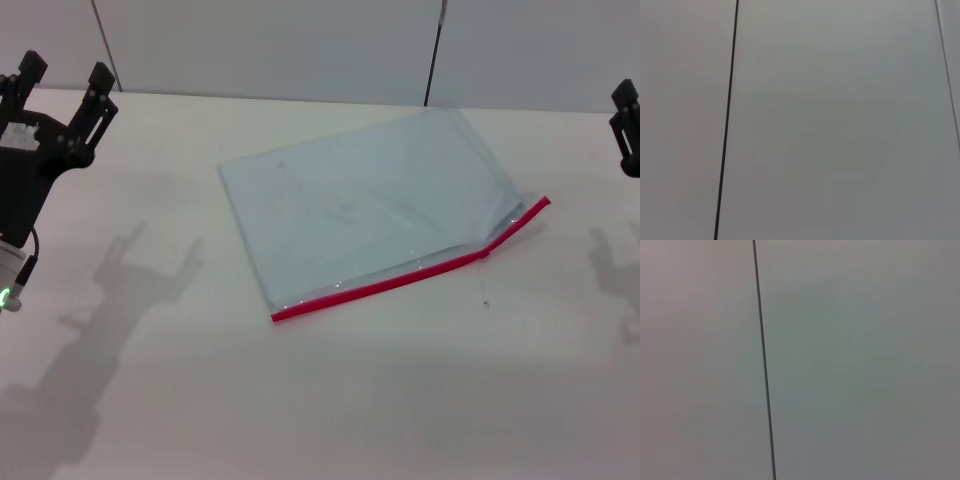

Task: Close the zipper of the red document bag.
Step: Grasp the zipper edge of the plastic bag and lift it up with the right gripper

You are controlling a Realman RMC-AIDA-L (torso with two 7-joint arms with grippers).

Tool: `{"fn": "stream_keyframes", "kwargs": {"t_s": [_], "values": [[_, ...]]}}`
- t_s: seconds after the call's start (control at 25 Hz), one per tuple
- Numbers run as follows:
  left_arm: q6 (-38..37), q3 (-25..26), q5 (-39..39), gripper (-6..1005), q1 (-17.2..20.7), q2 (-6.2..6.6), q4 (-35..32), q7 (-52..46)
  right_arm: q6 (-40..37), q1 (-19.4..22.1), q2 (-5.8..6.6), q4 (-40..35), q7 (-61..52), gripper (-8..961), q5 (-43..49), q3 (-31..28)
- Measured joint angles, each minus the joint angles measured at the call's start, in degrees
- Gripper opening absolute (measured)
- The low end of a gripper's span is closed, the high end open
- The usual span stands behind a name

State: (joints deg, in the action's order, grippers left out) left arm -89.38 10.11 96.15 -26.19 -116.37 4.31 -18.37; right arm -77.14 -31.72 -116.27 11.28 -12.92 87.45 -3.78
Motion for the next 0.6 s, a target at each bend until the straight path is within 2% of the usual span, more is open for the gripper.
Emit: {"fn": "stream_keyframes", "kwargs": {"t_s": [0.6], "values": [[0.00,0.00,0.00,802,-0.18,0.00,0.00,0.00,1.49,-0.34,0.00,-0.04,-0.02,521,0.00,0.00]]}}
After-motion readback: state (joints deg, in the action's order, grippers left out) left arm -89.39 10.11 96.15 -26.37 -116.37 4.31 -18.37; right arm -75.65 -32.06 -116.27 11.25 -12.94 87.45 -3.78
